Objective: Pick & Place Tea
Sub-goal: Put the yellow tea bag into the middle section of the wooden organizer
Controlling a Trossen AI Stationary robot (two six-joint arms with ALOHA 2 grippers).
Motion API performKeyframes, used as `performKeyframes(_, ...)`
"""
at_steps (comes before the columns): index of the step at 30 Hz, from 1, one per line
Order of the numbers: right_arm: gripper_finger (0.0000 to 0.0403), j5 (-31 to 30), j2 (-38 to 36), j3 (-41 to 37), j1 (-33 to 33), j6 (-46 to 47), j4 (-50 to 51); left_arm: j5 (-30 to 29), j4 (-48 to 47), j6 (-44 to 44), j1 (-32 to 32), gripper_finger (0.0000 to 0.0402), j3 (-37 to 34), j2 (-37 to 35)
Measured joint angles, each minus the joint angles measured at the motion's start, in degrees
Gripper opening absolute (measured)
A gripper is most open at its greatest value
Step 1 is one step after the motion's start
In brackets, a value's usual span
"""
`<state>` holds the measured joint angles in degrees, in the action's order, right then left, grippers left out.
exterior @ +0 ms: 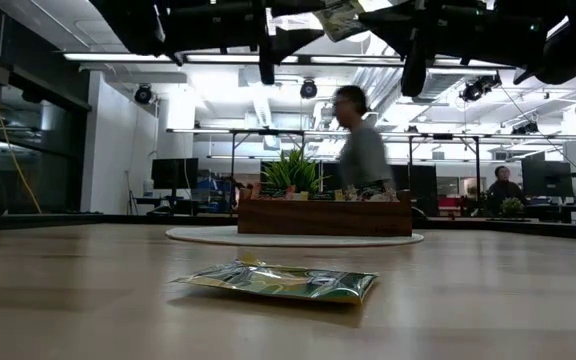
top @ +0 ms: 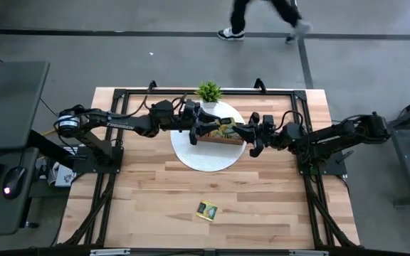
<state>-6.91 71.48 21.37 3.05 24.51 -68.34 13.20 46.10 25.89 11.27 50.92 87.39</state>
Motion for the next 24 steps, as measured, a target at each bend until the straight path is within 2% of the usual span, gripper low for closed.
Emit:
performKeyframes(9, 0.0, -0.2, 0.0, 0.0, 0.0, 0.1, 0.0, 0.3, 1.4, -0.2, 0.0, 0.0186, 4.1, 3.1)
performKeyframes(17, 0.0, -0.4, 0.0, 0.0, 0.0, 0.4, 0.0, 1.8, -1.7, -1.8, 0.0, 0.0185, 7.1, 4.6)
performKeyframes(24, 0.0, -0.7, 0.0, 0.0, 0.0, 0.6, 0.0, 2.5, -1.8, -1.8, 0.0, 0.0136, 7.4, 4.5)
